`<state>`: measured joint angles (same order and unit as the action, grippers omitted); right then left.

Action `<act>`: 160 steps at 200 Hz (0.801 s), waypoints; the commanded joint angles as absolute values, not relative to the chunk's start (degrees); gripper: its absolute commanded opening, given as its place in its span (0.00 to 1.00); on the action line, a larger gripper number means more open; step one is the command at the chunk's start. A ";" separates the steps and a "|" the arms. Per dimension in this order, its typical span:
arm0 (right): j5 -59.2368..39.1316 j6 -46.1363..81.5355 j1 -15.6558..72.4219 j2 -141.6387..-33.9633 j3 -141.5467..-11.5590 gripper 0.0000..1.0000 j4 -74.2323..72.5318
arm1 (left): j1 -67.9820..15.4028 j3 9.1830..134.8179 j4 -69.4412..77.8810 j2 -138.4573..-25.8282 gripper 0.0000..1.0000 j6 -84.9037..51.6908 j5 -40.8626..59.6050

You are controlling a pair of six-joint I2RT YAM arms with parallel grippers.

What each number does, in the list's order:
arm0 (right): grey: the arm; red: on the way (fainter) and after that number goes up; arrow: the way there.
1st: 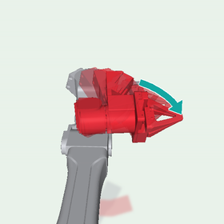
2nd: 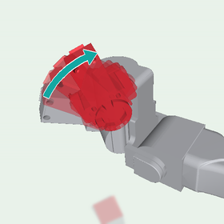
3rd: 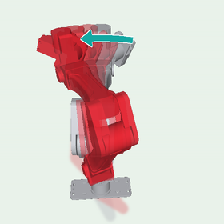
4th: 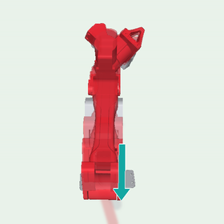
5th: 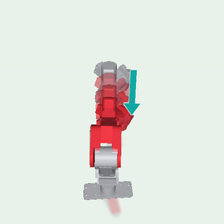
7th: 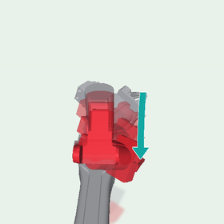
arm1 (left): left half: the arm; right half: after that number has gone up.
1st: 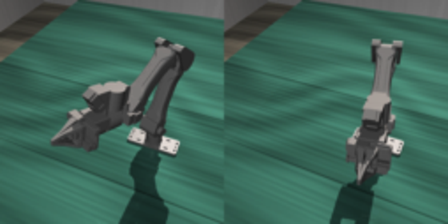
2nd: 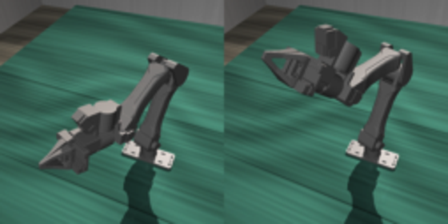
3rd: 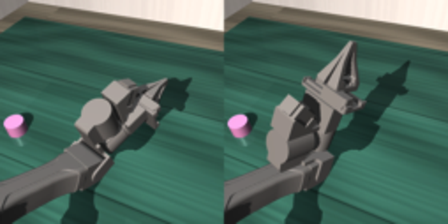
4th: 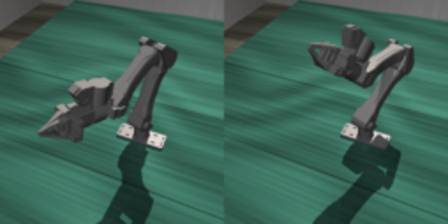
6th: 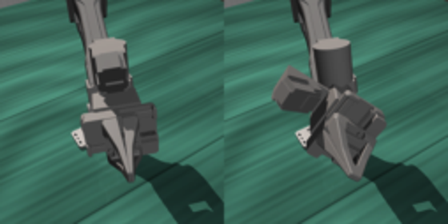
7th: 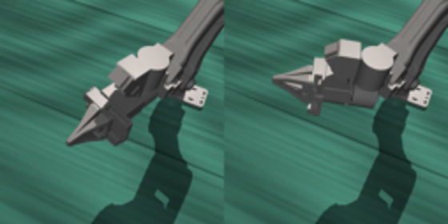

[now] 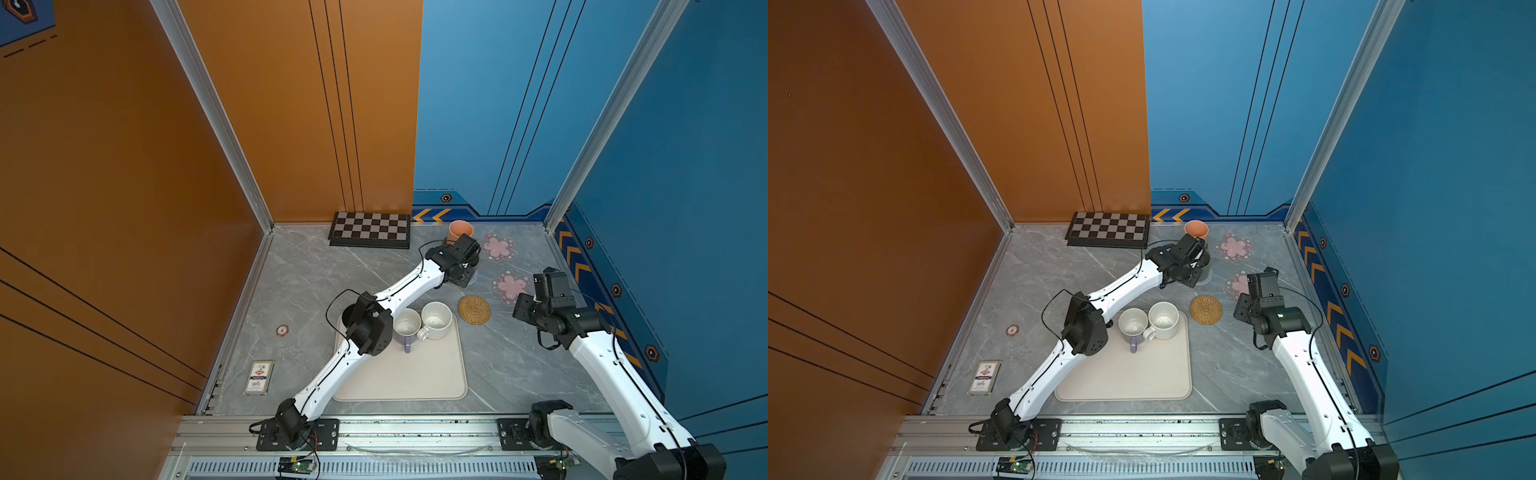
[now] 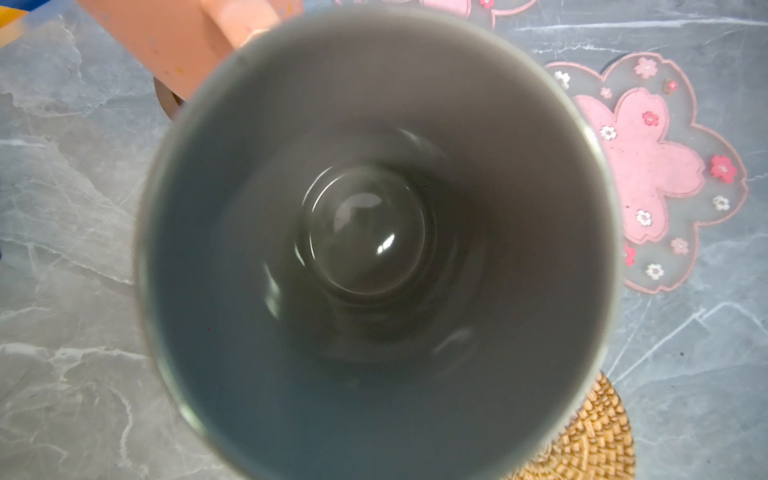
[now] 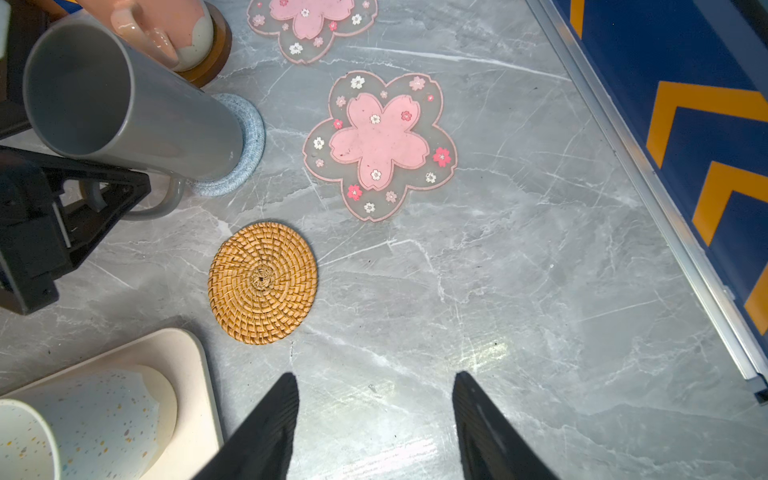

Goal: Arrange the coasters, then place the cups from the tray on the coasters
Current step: 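Lower the grey mug toward the blue knitted coaster with the left gripper, then set the grey mug on the blue knitted coaster and open the left gripper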

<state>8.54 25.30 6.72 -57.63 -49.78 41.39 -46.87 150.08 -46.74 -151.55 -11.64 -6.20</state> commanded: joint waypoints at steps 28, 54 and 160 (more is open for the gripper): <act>7.76 25.49 6.28 -56.49 -49.01 0.62 41.29 | -46.35 149.96 -43.49 -149.24 0.15 -12.63 -7.07; 7.66 25.49 6.23 -56.43 -48.66 0.62 41.31 | -46.23 149.09 -43.51 -148.65 0.22 -13.35 -6.94; 6.40 26.09 6.14 -55.25 -48.87 0.62 41.51 | -45.83 146.02 -43.49 -146.09 0.28 -14.33 -4.44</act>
<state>7.46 25.41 6.39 -56.49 -49.25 41.34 -46.28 147.20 -43.64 -150.21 -13.50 -5.52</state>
